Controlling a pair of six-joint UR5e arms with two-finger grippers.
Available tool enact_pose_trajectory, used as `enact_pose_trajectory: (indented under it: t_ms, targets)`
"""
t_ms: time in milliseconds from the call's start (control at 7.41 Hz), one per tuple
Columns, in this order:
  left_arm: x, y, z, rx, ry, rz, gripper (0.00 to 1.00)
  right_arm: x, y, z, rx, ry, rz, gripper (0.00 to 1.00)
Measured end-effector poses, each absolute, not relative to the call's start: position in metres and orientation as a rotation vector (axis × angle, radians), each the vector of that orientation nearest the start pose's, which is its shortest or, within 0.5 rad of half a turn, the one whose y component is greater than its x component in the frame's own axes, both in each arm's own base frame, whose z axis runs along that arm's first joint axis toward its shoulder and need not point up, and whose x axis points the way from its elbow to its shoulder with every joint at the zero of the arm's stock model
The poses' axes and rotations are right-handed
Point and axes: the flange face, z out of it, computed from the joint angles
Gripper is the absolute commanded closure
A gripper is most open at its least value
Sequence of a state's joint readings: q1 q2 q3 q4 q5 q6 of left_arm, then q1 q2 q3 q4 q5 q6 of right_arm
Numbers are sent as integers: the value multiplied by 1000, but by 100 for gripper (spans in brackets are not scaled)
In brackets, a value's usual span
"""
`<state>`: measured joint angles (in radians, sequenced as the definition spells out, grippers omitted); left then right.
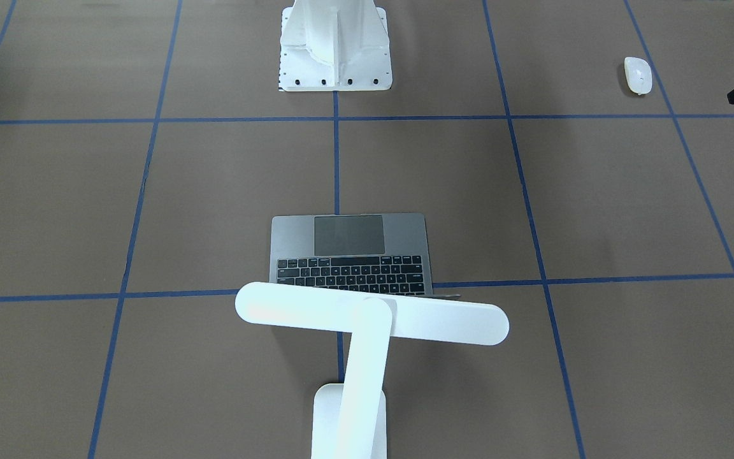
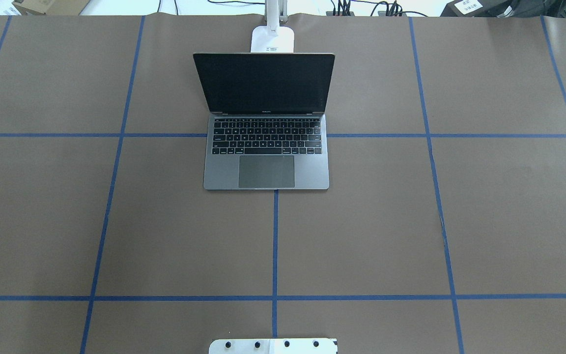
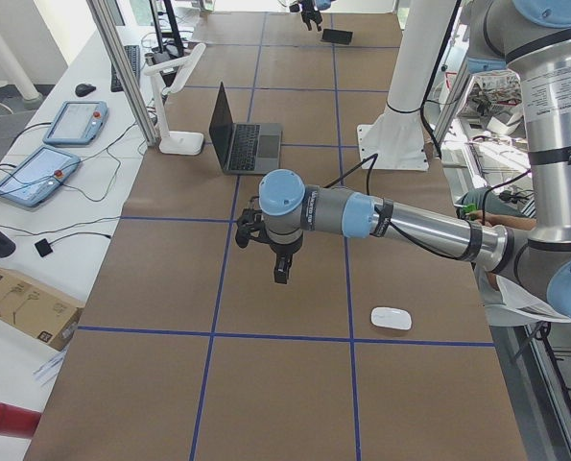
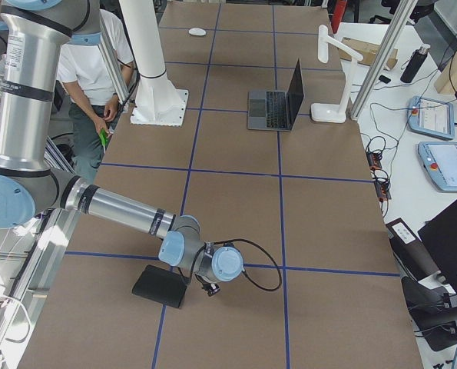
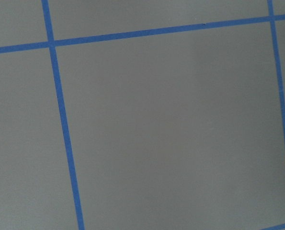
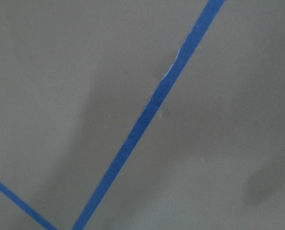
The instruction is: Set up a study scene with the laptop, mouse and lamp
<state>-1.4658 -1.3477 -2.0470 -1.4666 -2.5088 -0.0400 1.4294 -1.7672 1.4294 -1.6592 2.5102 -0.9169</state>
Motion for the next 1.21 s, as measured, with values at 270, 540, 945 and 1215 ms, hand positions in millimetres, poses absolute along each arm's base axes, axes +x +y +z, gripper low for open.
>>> enact_pose_trajectory:
  t_ms: [270,540,945,1215]
  targets:
    - [-12,-393,502,79,955,95,0,15,-361,806,-82,-1059,-846,4]
    - [-11,-392,494,84,978,91,0,27,-373,804,-136,-1091,-861,5]
    - [-10,-392,485,110,1013,85,0,27,-382,819,-181,-1116,-851,5]
    - [-10,-390,478,121,1020,78,0,22,-372,828,-192,-1134,-864,6]
